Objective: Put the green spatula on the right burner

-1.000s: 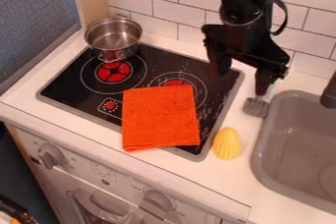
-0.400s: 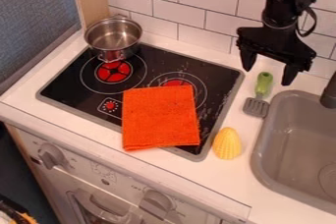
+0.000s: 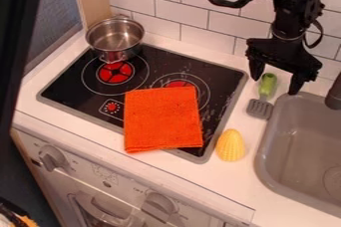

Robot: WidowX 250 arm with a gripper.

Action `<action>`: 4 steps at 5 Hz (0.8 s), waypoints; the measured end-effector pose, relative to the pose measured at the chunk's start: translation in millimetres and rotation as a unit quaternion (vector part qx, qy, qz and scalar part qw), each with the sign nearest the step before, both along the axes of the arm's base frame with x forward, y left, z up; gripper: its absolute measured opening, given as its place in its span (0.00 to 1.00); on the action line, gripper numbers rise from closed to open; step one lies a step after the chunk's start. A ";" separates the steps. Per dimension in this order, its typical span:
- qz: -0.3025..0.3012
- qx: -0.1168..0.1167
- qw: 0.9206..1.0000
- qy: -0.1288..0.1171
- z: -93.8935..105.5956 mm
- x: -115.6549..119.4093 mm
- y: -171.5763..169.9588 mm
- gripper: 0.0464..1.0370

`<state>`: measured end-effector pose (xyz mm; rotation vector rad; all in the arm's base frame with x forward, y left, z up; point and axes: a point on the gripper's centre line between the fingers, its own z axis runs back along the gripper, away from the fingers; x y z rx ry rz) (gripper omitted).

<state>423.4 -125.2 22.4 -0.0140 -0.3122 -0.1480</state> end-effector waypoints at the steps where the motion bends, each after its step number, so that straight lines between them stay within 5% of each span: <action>1: 0.001 -0.003 1.000 0.009 -5.8 -1.2 -2.5 0.89; 2: 0.005 -0.016 1.000 0.013 -8.4 -2.1 -6.2 0.60; 3: 0.003 -0.004 1.000 0.017 -7.9 -3.9 -6.4 0.37; 4: 0.000 0.000 1.000 0.022 -7.4 -5.0 -6.2 0.37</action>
